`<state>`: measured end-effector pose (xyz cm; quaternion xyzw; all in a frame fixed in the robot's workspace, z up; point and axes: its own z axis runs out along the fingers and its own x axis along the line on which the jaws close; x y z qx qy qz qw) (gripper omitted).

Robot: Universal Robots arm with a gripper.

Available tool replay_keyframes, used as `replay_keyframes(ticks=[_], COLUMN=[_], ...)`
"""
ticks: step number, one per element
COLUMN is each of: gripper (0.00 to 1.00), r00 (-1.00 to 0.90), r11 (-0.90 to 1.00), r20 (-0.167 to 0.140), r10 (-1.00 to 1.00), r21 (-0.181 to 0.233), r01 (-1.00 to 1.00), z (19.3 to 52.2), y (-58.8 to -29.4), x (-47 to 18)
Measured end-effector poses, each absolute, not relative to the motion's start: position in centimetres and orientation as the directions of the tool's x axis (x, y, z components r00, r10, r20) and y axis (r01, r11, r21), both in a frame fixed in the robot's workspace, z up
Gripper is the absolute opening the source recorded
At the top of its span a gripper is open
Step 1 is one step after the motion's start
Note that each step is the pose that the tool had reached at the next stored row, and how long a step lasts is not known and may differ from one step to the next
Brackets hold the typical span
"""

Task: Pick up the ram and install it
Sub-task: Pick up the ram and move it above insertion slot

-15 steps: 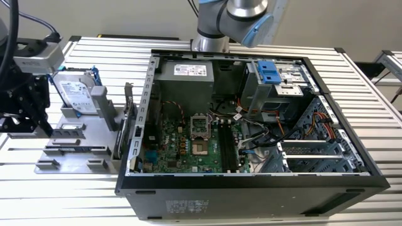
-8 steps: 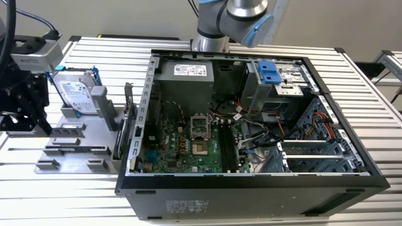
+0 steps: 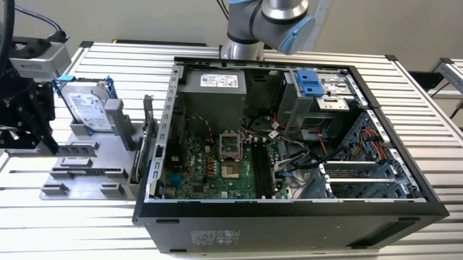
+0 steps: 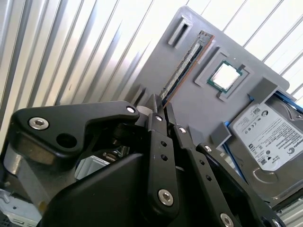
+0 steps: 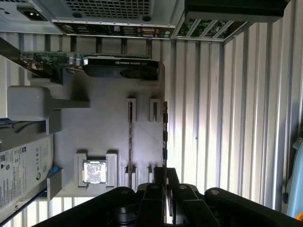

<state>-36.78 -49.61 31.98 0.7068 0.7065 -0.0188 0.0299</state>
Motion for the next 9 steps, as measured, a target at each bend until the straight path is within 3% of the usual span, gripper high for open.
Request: replay_keyframes(ticks=[9], gripper=[0.00], r00=[0.001], r11=[0.000], r20=[-0.069], r10=[0.998], r21=[0.016], r01=[1.000], z=[32.46], y=[-49.61], x=[-36.78])
